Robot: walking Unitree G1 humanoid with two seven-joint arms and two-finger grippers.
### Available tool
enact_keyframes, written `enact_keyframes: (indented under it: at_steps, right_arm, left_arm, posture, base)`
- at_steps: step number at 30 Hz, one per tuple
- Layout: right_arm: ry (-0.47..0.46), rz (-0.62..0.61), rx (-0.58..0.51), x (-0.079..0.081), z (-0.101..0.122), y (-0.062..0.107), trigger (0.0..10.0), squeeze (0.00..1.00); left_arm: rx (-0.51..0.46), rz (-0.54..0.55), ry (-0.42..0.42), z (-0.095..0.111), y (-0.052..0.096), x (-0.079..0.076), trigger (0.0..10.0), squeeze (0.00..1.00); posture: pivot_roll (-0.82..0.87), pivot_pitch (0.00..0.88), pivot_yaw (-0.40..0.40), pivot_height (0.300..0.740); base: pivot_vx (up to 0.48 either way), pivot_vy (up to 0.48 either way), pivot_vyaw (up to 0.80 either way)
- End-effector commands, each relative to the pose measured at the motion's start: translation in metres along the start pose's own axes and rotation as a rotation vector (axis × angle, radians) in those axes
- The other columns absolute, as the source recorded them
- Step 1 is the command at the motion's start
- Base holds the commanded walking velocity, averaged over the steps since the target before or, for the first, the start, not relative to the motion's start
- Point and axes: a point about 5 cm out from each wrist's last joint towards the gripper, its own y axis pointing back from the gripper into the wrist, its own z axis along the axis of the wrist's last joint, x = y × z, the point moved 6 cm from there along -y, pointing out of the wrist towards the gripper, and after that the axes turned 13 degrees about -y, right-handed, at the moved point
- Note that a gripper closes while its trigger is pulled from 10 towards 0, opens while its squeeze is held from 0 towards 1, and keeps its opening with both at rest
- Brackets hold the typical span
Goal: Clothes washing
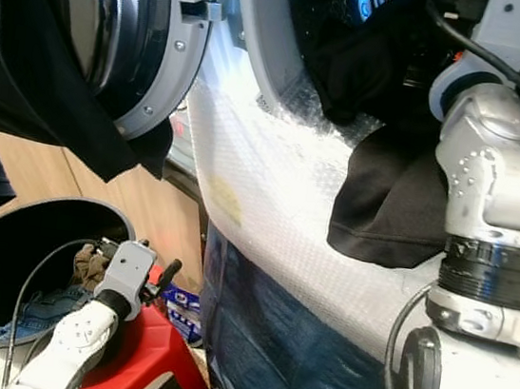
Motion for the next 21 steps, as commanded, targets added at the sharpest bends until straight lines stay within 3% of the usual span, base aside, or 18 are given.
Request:
enact_keyframes:
  at_steps: [1, 4, 5, 6, 7, 11, 18, 21]
  right_arm:
    - [0.013, -0.005, 0.001, -0.003, 0.002, 0.009, 10.0, 1.0]
    - [0.018, -0.007, -0.002, -0.005, 0.004, 0.018, 10.0, 0.96]
    - [0.018, -0.001, -0.005, -0.005, 0.006, 0.02, 10.0, 0.62]
    - [0.018, -0.001, -0.005, -0.005, 0.006, 0.02, 10.0, 0.62]
    - [0.024, 0.014, -0.015, -0.004, 0.009, 0.025, 10.0, 0.0]
    - [0.037, 0.046, -0.043, 0.0, 0.016, 0.036, 10.0, 0.0]
    - [0.078, 0.088, -0.009, 0.005, 0.002, 0.046, 10.0, 0.0]
    - [0.18, 0.206, -0.06, 0.021, 0.01, 0.053, 10.0, 0.0]
  left_arm:
    - [0.016, -0.007, 0.003, -0.005, 0.001, 0.0, 10.0, 0.0]
    - [0.014, -0.01, 0.006, -0.004, 0.002, -0.002, 10.0, 0.0]
    - [0.013, -0.011, 0.006, -0.004, 0.002, -0.002, 10.0, 0.0]
    - [0.013, -0.011, 0.006, -0.004, 0.002, -0.002, 10.0, 0.0]
    - [0.013, -0.012, 0.008, -0.004, 0.002, -0.003, 10.0, 0.0]
    - [0.013, -0.016, 0.009, -0.004, 0.003, -0.004, 10.0, 0.0]
    - [0.013, -0.015, 0.01, -0.004, 0.003, -0.005, 10.0, 0.0]
    - [0.014, -0.01, 0.011, -0.004, 0.003, -0.004, 10.0, 0.0]
  posture:
    - [-0.07, 0.018, 0.035, 0.74]
    - [-0.07, 0.014, 0.032, 0.74]
    - [-0.07, 0.014, 0.032, 0.74]
    - [-0.07, 0.014, 0.032, 0.74]
    - [-0.08, 0.01, 0.029, 0.74]
    - [-0.08, 0.007, 0.026, 0.74]
    - [-0.07, 0.003, 0.021, 0.74]
    - [-0.07, 0.008, 0.019, 0.74]
  base:
    - [0.0, 0.0, 0.0]
    - [0.0, 0.0, 0.0]
    - [0.0, 0.0, 0.0]
    - [0.0, 0.0, 0.0]
    - [0.0, 0.0, 0.0]
    - [0.0, 0.0, 0.0]
    - [0.0, 0.0, 0.0]
    - [0.0, 0.0, 0.0]
